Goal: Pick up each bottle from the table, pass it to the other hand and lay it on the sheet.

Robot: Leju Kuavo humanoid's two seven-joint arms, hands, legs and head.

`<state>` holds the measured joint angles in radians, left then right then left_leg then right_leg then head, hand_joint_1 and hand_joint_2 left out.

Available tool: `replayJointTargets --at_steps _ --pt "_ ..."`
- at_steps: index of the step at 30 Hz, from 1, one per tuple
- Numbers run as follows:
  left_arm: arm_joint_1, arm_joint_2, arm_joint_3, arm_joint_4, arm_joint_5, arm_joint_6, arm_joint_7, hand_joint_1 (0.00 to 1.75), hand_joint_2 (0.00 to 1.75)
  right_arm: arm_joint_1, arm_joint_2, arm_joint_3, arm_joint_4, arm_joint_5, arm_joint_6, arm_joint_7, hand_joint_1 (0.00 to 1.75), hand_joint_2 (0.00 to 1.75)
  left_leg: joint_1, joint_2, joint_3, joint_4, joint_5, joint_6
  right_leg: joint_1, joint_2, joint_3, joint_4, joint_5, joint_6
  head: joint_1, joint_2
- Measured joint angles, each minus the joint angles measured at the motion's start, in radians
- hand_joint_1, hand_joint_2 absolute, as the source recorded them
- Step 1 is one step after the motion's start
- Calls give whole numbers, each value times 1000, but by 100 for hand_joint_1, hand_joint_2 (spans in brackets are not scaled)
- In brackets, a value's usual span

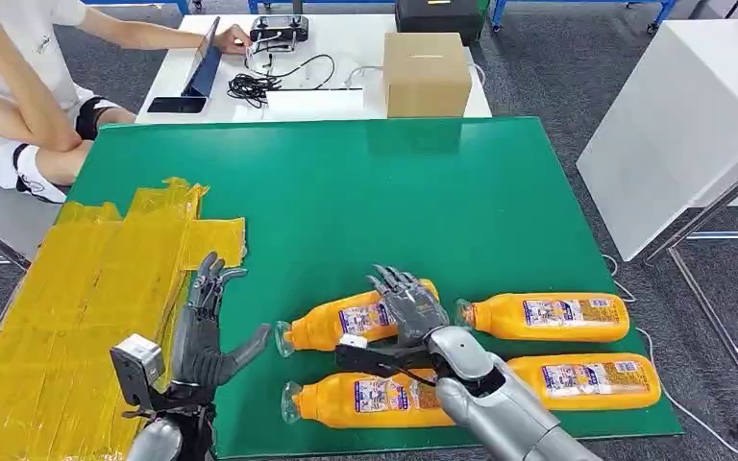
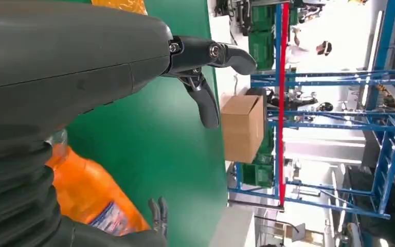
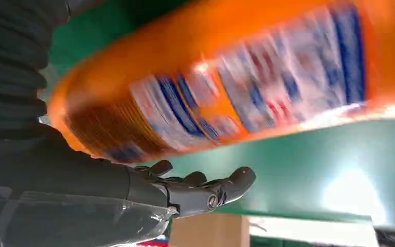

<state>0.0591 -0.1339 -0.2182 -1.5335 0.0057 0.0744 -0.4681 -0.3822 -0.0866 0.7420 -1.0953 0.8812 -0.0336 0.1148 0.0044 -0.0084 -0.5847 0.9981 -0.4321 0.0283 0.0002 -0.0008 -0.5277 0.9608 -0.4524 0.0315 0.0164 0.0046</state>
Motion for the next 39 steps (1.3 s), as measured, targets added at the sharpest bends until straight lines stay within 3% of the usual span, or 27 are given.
replayJointTargets --at_steps 17,18,19,20,21,23,30,34,39 --pt "-17 -1 -8 10 2 -2 3 0 175 -76 22 -32 159 -9 28 5 0 175 0 0 2 0 0 0 0 0 1 0 0 0 0 0" --pt "-17 -1 -8 10 2 -2 3 0 175 -76 23 -32 160 -9 28 5 7 175 0 0 2 0 0 0 0 0 1 0 0 0 0 0" --pt "-17 -1 -8 10 2 -2 3 0 175 -77 23 -32 162 -9 29 5 79 175 0 0 2 0 0 0 0 0 1 0 0 0 0 0" --pt "-17 -1 -8 10 2 -2 3 0 175 -79 24 -32 165 -8 30 9 131 175 0 0 2 0 0 0 0 0 1 0 0 0 0 0" --pt "-18 -1 -8 10 3 -3 3 0 175 -81 24 -32 171 -5 34 13 131 175 0 0 2 0 0 0 0 0 1 0 0 0 0 0" --pt "-21 -1 -10 13 4 -3 5 0 175 -92 26 -32 193 0 40 19 164 175 0 0 2 0 0 0 0 0 1 0 0 0 0 0" --pt "-33 -1 -18 29 11 -5 6 0 175 -143 33 -32 284 25 48 2 154 175 0 0 5 0 0 0 0 0 4 0 0 0 0 0" --pt "-35 -1 -19 36 13 -5 6 0 175 -148 40 -40 306 33 20 -2 173 175 0 0 6 0 0 0 -1 0 5 0 0 0 0 0" --pt "-35 -2 -26 39 13 -5 6 0 175 -139 45 -58 313 33 -16 -15 175 175 0 0 6 0 0 0 -1 0 5 0 0 0 0 0"
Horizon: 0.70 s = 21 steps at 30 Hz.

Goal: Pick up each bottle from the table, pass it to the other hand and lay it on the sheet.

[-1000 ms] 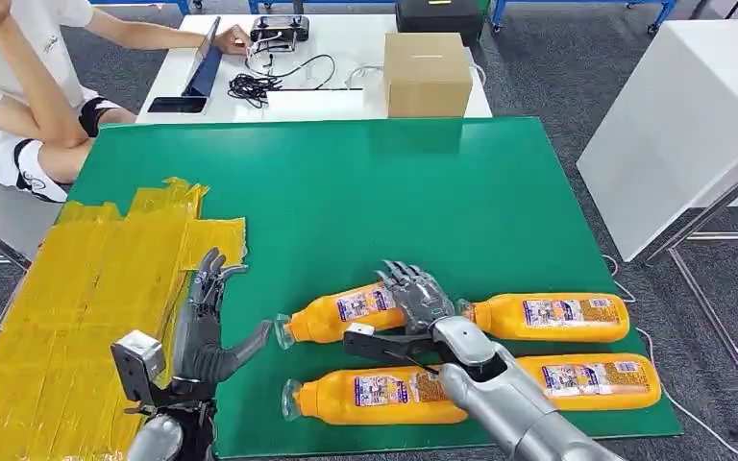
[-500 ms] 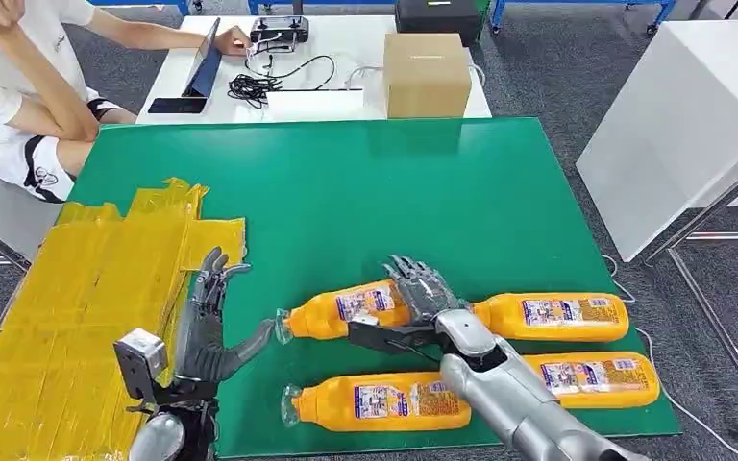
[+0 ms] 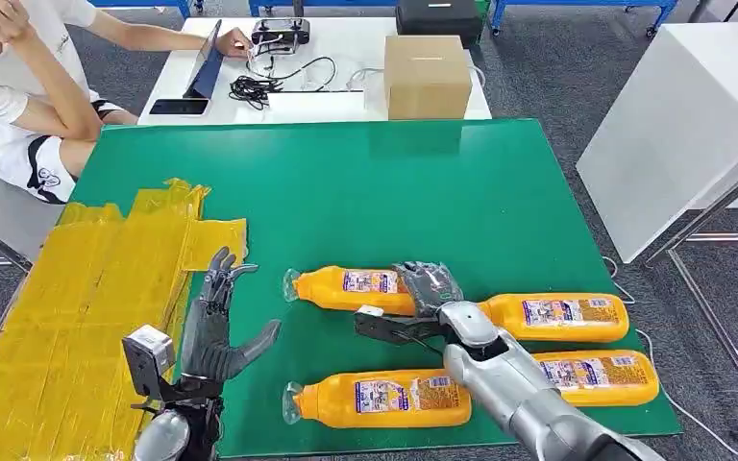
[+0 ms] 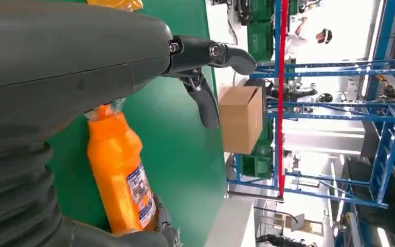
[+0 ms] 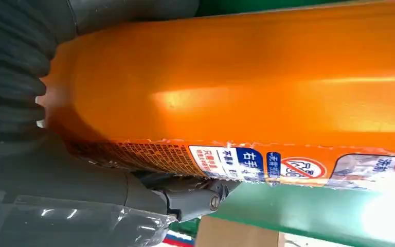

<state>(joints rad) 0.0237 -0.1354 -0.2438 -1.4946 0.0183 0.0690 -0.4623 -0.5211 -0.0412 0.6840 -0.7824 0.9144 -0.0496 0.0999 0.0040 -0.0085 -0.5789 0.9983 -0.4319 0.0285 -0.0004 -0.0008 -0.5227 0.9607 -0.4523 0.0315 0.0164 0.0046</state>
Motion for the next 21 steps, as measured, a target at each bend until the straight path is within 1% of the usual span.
replayJointTargets --at_steps 4,8,12,14,16,18,21 --pt "-1 0 -3 4 0 0 0 0 175 14 5 -18 1 2 -42 -1 175 175 0 0 0 0 0 0 0 0 0 0 0 0 0 0" --pt "-1 0 -11 4 -18 0 3 0 175 53 12 -57 -21 -6 -149 -14 175 175 0 -1 -1 0 0 0 0 -1 -1 0 0 0 0 0" --pt "6 3 -27 -17 -61 3 18 0 175 148 21 -140 -137 -50 -303 -66 175 175 0 0 -3 0 0 0 0 0 -2 0 0 0 0 0" --pt "6 4 -40 -32 -76 5 26 0 175 190 27 -181 -199 -73 -342 -92 175 175 0 0 -3 0 0 0 0 0 -3 0 0 0 0 0" --pt "7 5 -45 -44 -82 6 31 0 175 218 33 -211 -241 -87 -351 -104 175 175 0 -1 -4 0 0 0 0 0 -4 0 0 0 0 0" --pt "7 9 -54 -54 -87 10 32 0 175 249 39 -240 -281 -136 -372 -150 175 175 0 0 -5 0 0 0 0 0 -4 0 0 0 0 0" --pt "4 19 -69 -73 -104 23 43 0 175 297 56 -291 -350 -244 -386 -247 175 175 0 0 -5 0 0 0 0 0 -4 0 0 0 0 0"
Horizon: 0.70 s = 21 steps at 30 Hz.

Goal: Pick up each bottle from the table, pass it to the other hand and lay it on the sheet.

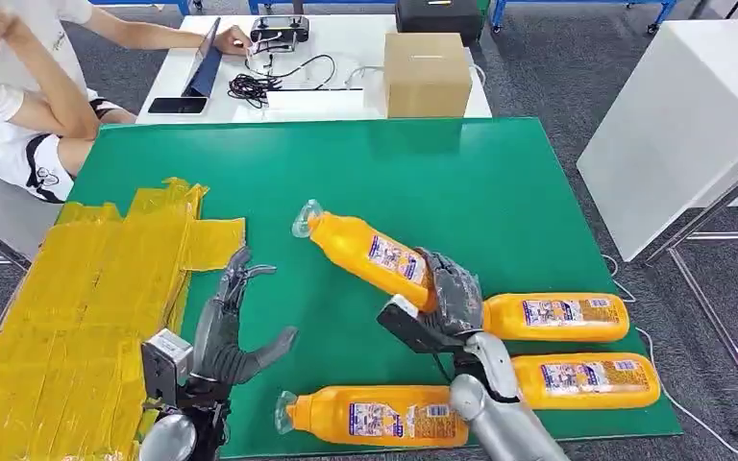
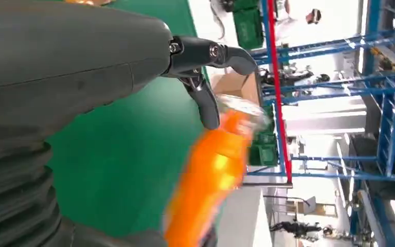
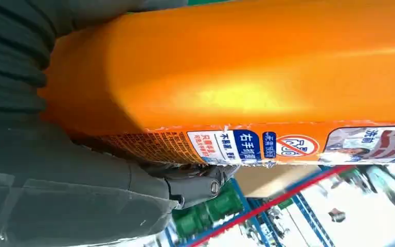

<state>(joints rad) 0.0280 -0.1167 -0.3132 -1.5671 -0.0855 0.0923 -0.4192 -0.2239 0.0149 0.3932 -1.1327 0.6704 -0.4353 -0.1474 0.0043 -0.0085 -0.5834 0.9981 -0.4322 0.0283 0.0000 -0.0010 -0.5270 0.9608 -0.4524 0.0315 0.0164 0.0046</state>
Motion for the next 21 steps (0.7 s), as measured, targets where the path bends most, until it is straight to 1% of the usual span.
replayJointTargets --at_steps 4,8,10,14,18,21 --pt "-16 19 -23 -29 2 14 19 0 175 88 21 -52 -132 -185 14 -139 175 175 0 -1 -1 0 0 0 0 0 0 0 0 0 0 0" --pt "-40 31 -42 -41 45 24 45 0 175 149 39 -82 -244 -341 72 -238 175 175 0 0 -1 0 0 0 0 0 -1 0 0 0 0 0" --pt "-54 35 -55 -41 65 20 51 0 175 165 45 -84 -278 -394 103 -265 175 175 0 0 -1 0 0 0 0 0 -1 0 0 0 0 0" --pt "-73 43 -78 -41 77 15 55 0 175 191 55 -89 -328 -427 132 -287 175 175 0 0 -1 0 0 0 0 0 -1 0 0 0 0 0" --pt "-100 53 -106 -41 100 2 63 0 175 199 61 -90 -351 -513 226 -333 175 175 0 0 -1 0 0 0 0 0 -1 0 0 0 0 0" --pt "-131 60 -135 -41 127 -15 79 0 175 198 72 -71 -357 -519 263 -353 175 175 0 0 -1 0 0 0 0 0 0 0 0 0 0 0"
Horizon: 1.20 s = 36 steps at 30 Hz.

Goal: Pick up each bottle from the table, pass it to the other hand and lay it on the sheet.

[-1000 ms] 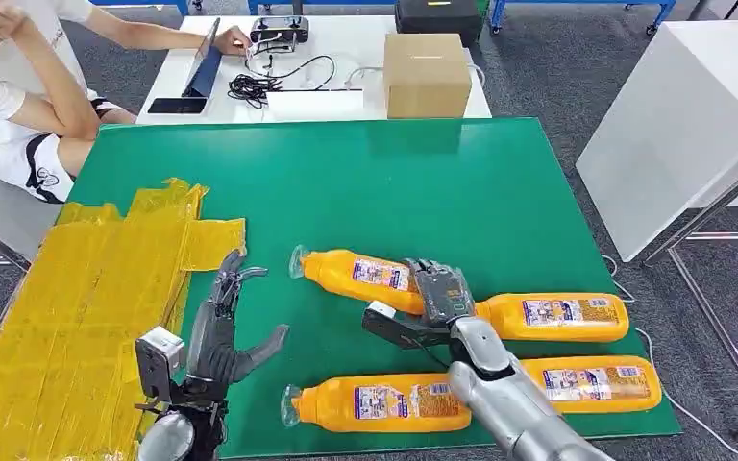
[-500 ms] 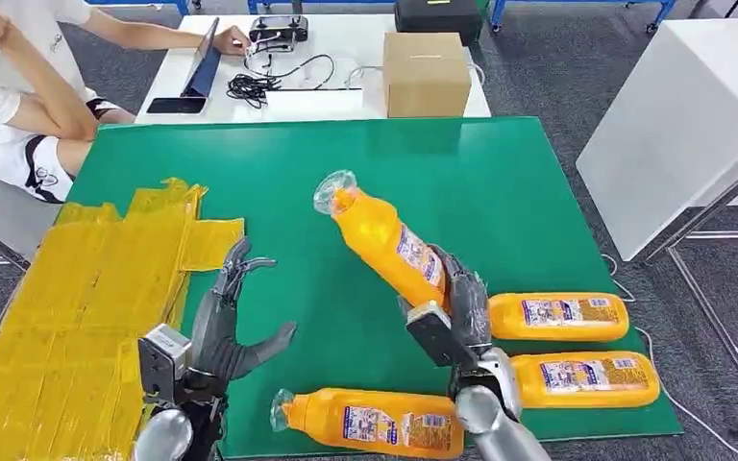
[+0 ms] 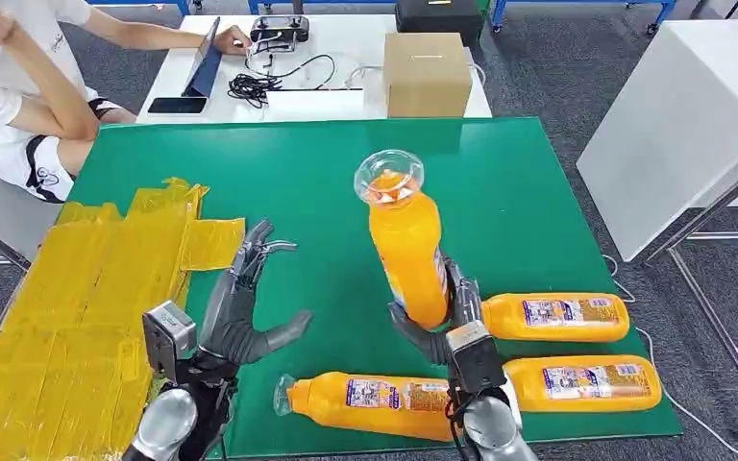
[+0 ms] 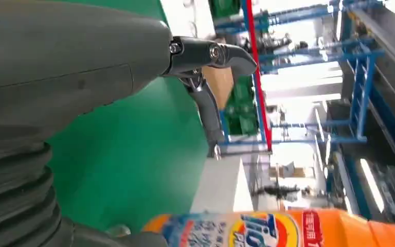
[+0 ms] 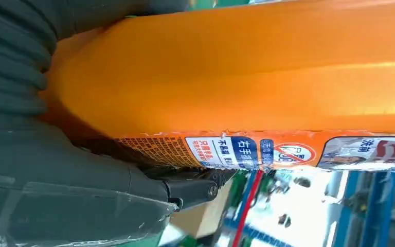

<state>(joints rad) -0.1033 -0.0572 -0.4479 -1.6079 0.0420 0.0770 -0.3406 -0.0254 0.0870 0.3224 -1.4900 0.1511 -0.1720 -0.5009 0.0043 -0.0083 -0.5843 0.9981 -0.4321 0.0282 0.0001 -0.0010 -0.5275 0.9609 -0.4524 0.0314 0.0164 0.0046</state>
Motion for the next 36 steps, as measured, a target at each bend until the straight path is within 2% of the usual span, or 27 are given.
replayJointTargets --at_steps 11,36 --pt "-40 17 -79 0 93 -56 23 0 175 -30 7 99 13 111 -77 -9 175 175 0 0 0 0 0 0 0 0 0 0 0 0 0 0" --pt "-57 31 -109 -8 126 -68 9 0 175 -100 14 231 114 211 -114 29 175 175 0 0 0 0 0 0 0 0 0 0 0 0 0 0"
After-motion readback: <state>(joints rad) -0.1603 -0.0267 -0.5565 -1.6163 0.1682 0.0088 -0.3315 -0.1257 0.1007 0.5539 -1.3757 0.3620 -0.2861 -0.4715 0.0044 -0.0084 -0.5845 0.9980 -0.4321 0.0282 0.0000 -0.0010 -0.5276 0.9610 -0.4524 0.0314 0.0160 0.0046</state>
